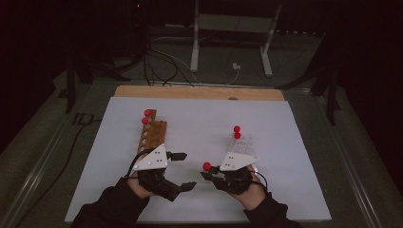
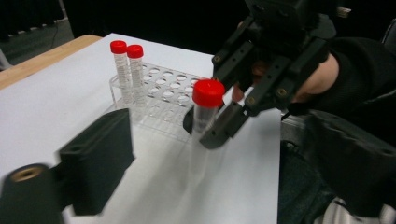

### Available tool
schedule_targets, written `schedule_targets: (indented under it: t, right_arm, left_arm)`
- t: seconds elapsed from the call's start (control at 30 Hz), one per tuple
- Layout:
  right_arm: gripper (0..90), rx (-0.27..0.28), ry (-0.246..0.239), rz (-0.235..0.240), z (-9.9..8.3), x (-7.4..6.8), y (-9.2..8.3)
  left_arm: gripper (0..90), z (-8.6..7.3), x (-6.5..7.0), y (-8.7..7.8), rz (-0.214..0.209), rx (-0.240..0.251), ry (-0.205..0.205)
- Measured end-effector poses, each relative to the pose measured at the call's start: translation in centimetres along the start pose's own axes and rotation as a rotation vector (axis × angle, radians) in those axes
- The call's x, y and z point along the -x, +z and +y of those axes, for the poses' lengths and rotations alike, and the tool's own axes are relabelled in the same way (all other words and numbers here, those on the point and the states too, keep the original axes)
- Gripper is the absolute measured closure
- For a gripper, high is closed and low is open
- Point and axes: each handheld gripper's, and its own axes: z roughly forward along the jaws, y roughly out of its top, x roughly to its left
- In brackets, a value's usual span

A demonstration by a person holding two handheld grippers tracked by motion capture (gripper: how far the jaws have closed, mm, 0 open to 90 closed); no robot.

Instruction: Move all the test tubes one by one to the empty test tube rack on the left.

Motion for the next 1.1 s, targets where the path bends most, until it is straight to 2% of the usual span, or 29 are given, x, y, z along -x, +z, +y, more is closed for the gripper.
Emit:
schedule_targets:
  t: [0.07,0.23,0.47,0.93,1.1]
  right_arm:
    - [75.7,-0.001,-0.005,0.007,0.0,-0.2,0.1]
    - [75.6,-0.009,-0.009,0.014,0.0,-0.4,0.3]
    - [75.6,-0.008,-0.014,0.019,0.1,-0.6,0.3]
    - [75.6,-0.009,-0.018,0.02,0.1,-0.6,0.3]
    - [75.6,-0.012,-0.016,0.02,0.1,-0.6,0.3]
  left_arm:
    - [18.0,0.1,0.0,0.3,-0.002,0.001,0.0]
    - [33.3,0.3,0.1,1.0,0.005,0.002,0.012]
    - [48.4,0.5,0.3,2.2,0.009,-0.007,0.045]
    - [69.0,0.5,0.5,3.6,0.021,-0.02,0.066]
    - [71.1,0.5,0.4,3.5,0.016,-0.023,0.067]
